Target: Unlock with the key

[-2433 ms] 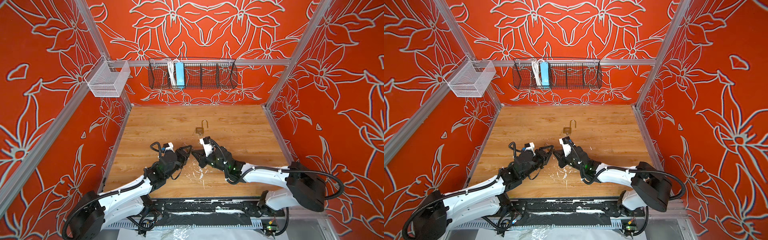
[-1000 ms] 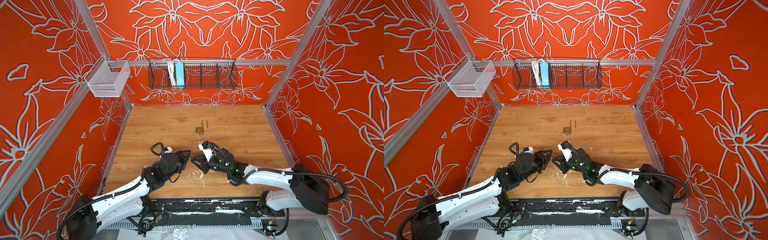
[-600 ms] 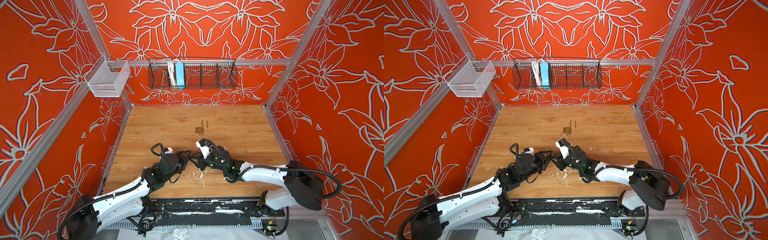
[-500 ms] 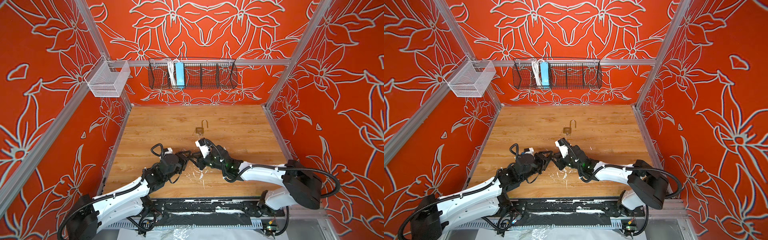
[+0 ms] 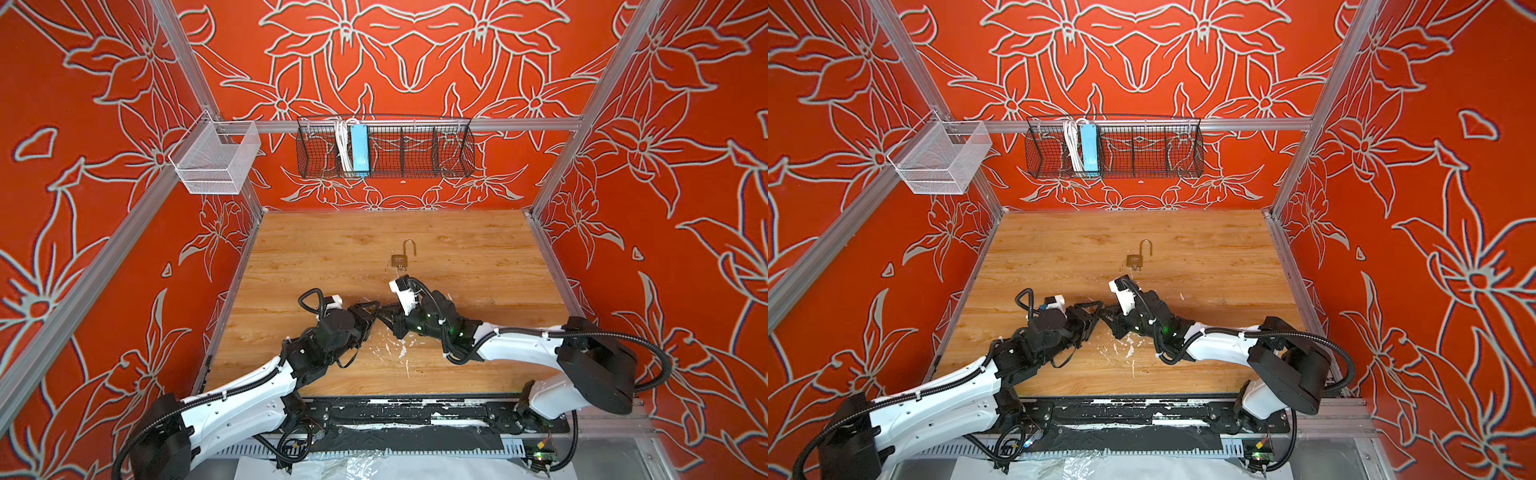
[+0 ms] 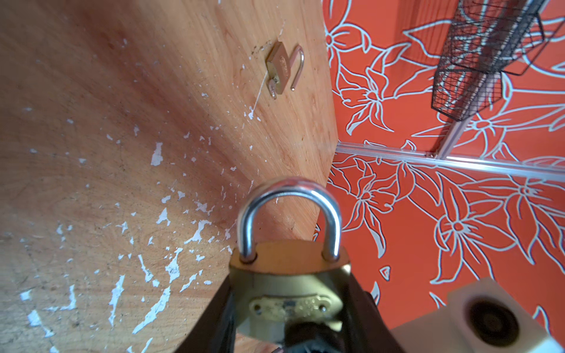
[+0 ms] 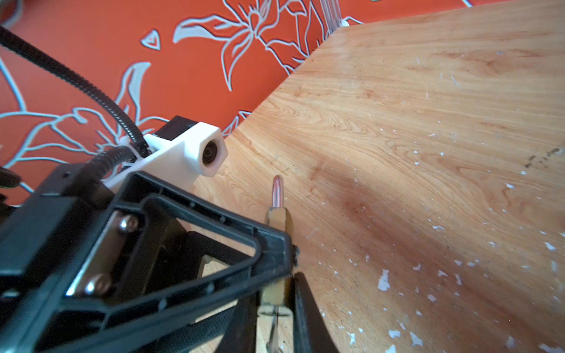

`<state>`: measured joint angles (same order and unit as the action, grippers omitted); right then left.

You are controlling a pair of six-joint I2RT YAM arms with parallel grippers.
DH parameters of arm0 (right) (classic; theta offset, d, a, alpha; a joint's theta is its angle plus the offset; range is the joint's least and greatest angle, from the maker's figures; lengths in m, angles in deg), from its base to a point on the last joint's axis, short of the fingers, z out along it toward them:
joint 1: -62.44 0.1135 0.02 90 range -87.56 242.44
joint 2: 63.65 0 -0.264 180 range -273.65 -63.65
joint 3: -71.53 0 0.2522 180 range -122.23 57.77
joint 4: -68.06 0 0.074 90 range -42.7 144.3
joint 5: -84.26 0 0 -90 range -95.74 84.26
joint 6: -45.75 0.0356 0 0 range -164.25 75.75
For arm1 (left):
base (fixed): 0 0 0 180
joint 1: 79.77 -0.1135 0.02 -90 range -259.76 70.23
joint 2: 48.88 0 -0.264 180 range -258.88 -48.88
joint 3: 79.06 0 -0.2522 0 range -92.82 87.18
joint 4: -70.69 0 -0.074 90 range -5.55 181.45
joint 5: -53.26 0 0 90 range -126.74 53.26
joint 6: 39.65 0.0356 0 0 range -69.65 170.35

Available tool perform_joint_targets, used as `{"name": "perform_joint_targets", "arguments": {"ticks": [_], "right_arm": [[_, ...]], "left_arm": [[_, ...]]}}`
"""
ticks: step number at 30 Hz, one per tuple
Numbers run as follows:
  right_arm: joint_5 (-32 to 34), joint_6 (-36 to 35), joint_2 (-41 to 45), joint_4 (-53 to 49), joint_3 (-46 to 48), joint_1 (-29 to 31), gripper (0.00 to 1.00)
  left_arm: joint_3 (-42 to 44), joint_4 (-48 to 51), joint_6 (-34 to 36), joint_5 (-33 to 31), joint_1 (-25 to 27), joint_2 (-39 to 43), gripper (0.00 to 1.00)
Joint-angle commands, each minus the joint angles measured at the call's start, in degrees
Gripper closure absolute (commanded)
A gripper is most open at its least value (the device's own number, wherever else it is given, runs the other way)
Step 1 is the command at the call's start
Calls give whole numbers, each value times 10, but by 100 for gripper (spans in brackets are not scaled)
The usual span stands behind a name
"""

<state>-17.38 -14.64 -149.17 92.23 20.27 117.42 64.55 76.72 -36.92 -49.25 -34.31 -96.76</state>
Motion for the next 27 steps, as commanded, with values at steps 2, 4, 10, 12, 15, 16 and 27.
{"name": "perform_joint_targets", "arguments": {"ticks": [2,4,10,12,15,16,27], "right_arm": [[-21,91,-2,95,29,-36,100],[-40,130,-9,144,40,-59,100],[-71,233,-35,335,74,-110,100],[-67,257,-41,393,82,-114,100],[-64,275,-38,428,85,-113,100],[-66,273,-33,428,84,-113,100],[-64,259,26,426,99,-112,100]], "left_arm": [[-3,-22,121,-42,-6,74,11],[5,-28,184,-40,-13,106,1],[55,-155,364,67,-48,140,5],[63,-201,389,126,-68,118,8],[83,-325,404,183,-82,61,15],[81,-347,407,195,-86,43,17],[27,-508,373,264,-117,-117,42]]}}
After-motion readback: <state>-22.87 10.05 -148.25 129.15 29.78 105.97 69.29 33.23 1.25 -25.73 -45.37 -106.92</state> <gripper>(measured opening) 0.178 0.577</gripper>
